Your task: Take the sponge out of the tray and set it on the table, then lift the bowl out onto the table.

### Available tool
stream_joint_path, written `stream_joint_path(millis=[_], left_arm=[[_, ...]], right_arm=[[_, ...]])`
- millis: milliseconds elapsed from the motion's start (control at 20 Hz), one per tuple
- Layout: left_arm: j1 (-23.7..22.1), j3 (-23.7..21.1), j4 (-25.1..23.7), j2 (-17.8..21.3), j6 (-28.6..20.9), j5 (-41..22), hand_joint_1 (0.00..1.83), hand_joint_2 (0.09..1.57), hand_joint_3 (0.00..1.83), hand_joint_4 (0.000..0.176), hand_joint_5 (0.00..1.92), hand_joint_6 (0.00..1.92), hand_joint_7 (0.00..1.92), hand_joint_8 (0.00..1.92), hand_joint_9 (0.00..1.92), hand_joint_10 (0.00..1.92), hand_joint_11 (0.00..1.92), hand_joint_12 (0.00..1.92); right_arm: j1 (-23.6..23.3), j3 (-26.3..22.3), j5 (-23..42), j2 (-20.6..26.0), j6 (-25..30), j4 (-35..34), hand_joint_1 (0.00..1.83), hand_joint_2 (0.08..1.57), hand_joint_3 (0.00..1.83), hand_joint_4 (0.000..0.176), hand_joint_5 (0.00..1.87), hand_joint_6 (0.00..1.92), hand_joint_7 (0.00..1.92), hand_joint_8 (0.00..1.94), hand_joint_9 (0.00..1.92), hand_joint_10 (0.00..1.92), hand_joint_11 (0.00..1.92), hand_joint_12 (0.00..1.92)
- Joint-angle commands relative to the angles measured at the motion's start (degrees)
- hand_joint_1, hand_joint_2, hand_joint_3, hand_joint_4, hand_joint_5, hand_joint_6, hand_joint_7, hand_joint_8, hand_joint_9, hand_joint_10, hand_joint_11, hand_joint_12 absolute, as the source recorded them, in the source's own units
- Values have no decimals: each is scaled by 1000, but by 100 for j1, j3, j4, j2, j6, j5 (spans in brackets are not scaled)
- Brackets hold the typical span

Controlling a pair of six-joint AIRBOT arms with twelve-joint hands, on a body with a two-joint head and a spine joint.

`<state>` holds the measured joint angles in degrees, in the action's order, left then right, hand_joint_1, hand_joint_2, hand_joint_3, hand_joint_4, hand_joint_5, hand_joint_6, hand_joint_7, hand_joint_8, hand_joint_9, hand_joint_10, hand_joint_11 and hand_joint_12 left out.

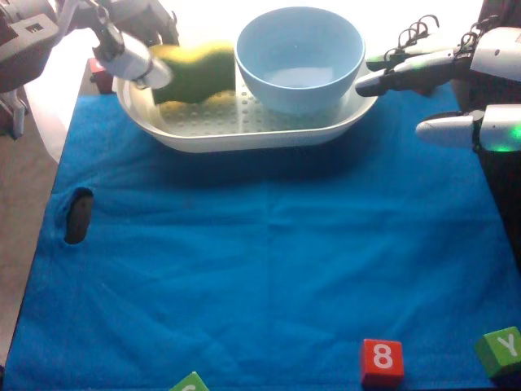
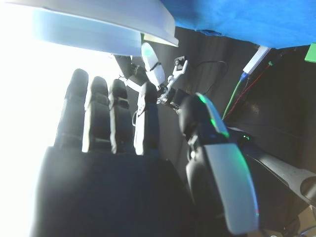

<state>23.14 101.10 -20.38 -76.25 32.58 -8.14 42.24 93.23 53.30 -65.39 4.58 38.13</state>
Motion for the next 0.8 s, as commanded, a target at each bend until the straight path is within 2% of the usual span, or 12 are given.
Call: stream_joint_path(millis=[0,150,200,300,400,450,500,550,600,650,700,750], left_arm=[[-74,-22,39,44,-9,-602,1256,1127,0,0,1054,595,927,1331,594,1480,165,1839],[-74,-234,107,290,-10,-819,1251,1140,1,0,1003,675,913,1352,551,1516,59,1856],[-74,-326,150,392,-10,-923,1246,1147,1,0,988,707,894,1378,552,1585,50,1908],[-74,-543,234,618,-11,-1216,1251,1135,0,0,1027,643,913,1348,573,1595,86,1918],[-72,-894,287,942,-11,-1639,1248,1141,0,0,1038,626,883,1386,508,1638,145,1921],[-60,-1066,299,1089,-11,-1824,1250,1138,0,0,1040,623,891,1373,526,1595,161,1921],[44,-1365,353,1335,-11,-2158,1248,1138,1,0,1023,677,897,1353,578,1459,245,1891],[190,-1707,377,1616,-11,-2535,1255,1124,0,0,1066,595,920,1324,757,1298,517,1743],[328,-1989,375,1884,-10,-2837,1258,1117,0,0,1043,649,962,1246,903,1083,722,1552],[470,-2307,372,2130,-10,-3138,1237,1136,0,0,975,786,940,1259,946,979,784,1452],[672,-2660,328,2439,-10,-3457,1228,1142,1,0,950,843,931,1259,927,926,727,1408],[874,-2975,316,2708,-10,-3759,1268,1090,0,0,1088,571,1030,1147,961,1041,753,1537]], right_arm=[[-62,16,499,-24,69,-384,550,1424,5,94,394,1,226,2,178,5,37,420],[-42,8,499,-24,116,-385,568,1436,4,100,397,0,237,2,190,5,37,434],[-41,2,499,-24,127,-386,548,1432,2,113,407,3,242,2,192,4,30,434],[-32,-7,499,-24,151,-387,488,1431,2,96,427,4,252,2,197,2,24,431],[-29,-13,499,-24,174,-396,362,1404,0,89,422,1,252,0,192,0,16,429],[-29,-18,499,-24,180,-406,313,1398,0,105,413,0,245,0,186,0,2,451],[-29,-25,499,-23,184,-416,293,1400,0,111,409,0,237,0,182,0,0,457],[-29,-36,500,-22,185,-422,299,1398,0,115,404,0,241,1,185,1,0,447],[-29,-55,500,-18,185,-425,289,1399,0,119,404,1,247,2,190,2,0,455],[-29,-82,500,-13,185,-426,270,1390,0,129,407,0,253,0,202,1,0,506],[-29,-93,500,-10,185,-426,264,1387,0,133,405,0,254,0,204,0,0,515],[-28,-98,500,-9,185,-428,285,1370,0,121,427,2,262,1,221,2,0,608]])
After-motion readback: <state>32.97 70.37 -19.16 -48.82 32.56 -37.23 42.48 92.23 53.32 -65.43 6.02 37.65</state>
